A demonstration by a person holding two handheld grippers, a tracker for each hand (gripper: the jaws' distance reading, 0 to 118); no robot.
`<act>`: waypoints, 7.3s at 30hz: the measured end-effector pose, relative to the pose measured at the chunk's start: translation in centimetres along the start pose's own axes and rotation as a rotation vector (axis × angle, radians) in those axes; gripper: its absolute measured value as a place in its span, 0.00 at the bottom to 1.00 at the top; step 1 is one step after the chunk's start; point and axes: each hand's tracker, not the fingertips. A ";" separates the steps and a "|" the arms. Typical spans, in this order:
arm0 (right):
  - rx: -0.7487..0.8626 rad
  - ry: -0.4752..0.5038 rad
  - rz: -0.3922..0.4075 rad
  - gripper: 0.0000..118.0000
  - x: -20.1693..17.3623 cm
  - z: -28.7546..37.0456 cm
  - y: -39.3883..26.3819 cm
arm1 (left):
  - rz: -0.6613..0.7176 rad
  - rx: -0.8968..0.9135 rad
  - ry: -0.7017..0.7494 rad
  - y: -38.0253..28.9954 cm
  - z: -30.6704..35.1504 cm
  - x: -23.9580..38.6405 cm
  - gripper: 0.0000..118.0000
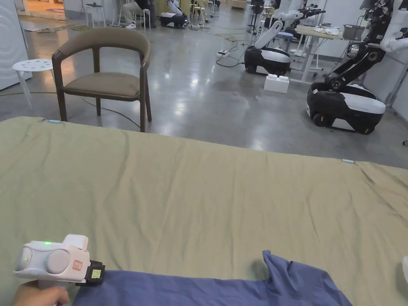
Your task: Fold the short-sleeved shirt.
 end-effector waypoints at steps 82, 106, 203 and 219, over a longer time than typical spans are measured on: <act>0.363 -0.022 -0.032 0.02 11.9 8.6 44.5 | -0.112 0.850 0.058 18.8 46.6 1.2 0.00; 0.339 -0.019 0.000 0.02 11.6 2.1 41.0 | -0.126 0.790 0.083 18.3 37.7 1.6 0.00; 0.305 0.064 -0.080 0.00 1.8 15.1 2.4 | -0.031 0.234 -0.018 -24.3 26.0 0.5 0.00; 0.187 0.069 -0.047 0.00 1.6 13.6 -0.1 | 0.051 -0.040 0.011 -27.5 20.3 -2.0 0.52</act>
